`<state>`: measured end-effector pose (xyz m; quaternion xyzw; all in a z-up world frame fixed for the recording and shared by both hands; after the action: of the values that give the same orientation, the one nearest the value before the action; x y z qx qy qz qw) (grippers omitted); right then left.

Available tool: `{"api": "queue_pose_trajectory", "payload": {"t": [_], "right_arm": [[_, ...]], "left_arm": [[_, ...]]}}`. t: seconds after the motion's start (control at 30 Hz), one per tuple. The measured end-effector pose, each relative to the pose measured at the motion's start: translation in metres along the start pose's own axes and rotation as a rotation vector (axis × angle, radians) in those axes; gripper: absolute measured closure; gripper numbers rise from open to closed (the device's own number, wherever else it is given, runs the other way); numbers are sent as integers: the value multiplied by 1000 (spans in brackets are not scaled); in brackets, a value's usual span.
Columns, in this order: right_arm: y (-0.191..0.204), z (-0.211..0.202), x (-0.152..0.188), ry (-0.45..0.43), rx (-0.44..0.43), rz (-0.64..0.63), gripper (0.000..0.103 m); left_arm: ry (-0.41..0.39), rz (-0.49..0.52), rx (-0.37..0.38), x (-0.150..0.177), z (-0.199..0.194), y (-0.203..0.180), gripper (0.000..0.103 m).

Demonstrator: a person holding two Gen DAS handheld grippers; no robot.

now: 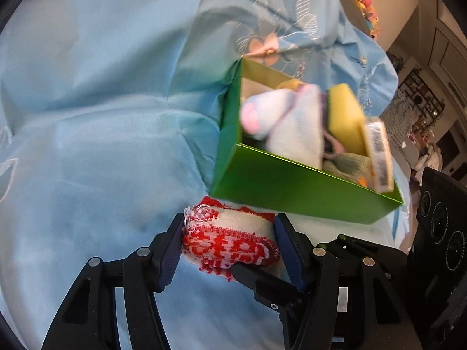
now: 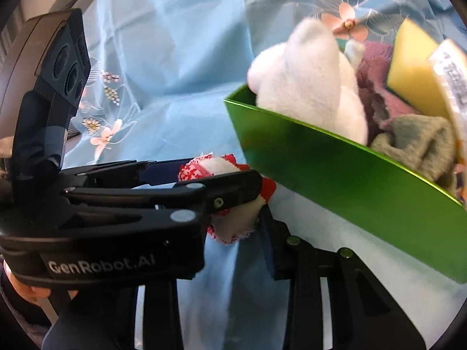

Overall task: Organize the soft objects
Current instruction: 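Grasp the red-and-white plush with the left tool, then carry the plush with the left tool over the box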

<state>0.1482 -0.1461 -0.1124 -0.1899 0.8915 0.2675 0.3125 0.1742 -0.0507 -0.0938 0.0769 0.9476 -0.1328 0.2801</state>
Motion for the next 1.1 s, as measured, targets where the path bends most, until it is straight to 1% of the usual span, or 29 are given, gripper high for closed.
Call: {"api": "queue_pose_trajectory", "payload": {"t": [0.2, 0.37, 0.53, 0.63, 0.77, 0.87, 1.03, 1.1], "right_arm": [[26, -40, 8, -45, -13, -58, 70], [37, -75, 7, -103, -16, -79, 70], [33, -107, 0, -167, 1, -91, 70], [22, -129, -9, -210, 29, -100, 69], [-5, -155, -23, -260, 70, -90, 69], [-30, -173, -37, -289, 108, -76, 69], [-75, -180, -58, -291, 155, -41, 68], [-87, -177, -63, -283, 165, -30, 68]], "left_arm": [[-56, 26, -17, 5, -46, -20, 41], [-103, 61, -41, -2, -74, -46, 41], [-145, 100, -45, -19, -91, -78, 41], [-169, 130, -33, -35, -95, -103, 41], [-195, 179, -17, -61, -93, -143, 41], [-205, 215, -9, -82, -82, -171, 41], [-174, 230, -2, -109, -50, -198, 41], [-159, 239, -15, -118, -33, -205, 41]]}}
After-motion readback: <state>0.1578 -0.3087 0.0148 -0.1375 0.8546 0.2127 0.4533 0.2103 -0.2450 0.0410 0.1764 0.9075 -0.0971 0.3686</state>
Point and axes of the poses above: each gripper's, at about its wrist camera, not at the fingertips, and z roughly the way its jaws point, y to its left, x to its underside, the point moved 5 cm from there along z, roughly the way its jaws point, and after that the axes turned 13 degrees about -x, right-handed, at the moved point
